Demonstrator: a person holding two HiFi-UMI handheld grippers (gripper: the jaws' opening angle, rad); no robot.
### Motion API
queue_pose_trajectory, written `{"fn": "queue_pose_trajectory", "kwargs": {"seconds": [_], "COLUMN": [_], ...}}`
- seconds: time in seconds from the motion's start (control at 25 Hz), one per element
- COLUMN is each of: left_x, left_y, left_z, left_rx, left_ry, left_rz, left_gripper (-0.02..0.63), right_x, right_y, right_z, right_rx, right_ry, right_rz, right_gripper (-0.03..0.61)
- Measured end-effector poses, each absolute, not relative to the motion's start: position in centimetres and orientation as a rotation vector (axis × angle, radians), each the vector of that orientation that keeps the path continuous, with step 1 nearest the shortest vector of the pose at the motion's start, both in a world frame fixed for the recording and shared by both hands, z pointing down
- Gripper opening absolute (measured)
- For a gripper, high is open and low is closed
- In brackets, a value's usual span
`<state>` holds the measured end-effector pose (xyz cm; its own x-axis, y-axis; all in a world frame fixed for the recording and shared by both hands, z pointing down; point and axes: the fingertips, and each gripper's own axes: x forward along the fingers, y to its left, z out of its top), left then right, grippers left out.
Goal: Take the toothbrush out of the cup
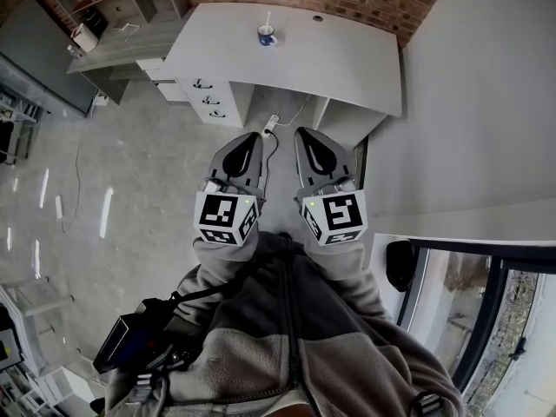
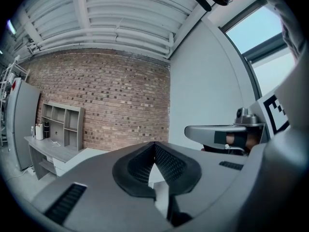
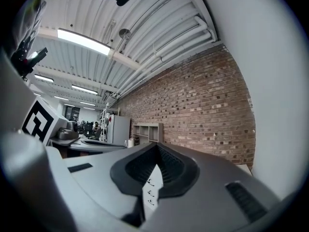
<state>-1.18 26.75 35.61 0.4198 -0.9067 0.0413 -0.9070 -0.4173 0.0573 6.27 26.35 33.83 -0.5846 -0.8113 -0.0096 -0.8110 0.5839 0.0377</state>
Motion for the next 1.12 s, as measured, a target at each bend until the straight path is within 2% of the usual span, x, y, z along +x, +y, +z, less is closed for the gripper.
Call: {"fn": "queue_pose_trajectory", "kwargs": {"seconds": [0.88, 1.12], "left_x": [-2.9, -5.4], "left_y": [25.4, 18.1], "left_z": [34.8, 35.9], "left_rx": [2.535, 2.515], "left_ry": [-1.734, -1.753], "left_rz": [-0.006, -0.010], "left_gripper": [0.003, 0.003], "right_x": [9.4, 7.0], "right_y": [26.6, 19.2], "right_z": [34.3, 35.3], "right_rx": [1.439, 1.419], "right_ry": [-2.769, -2.772], "right_rz": [-0.053, -0.062], "right_gripper": [0.000, 0.002]}}
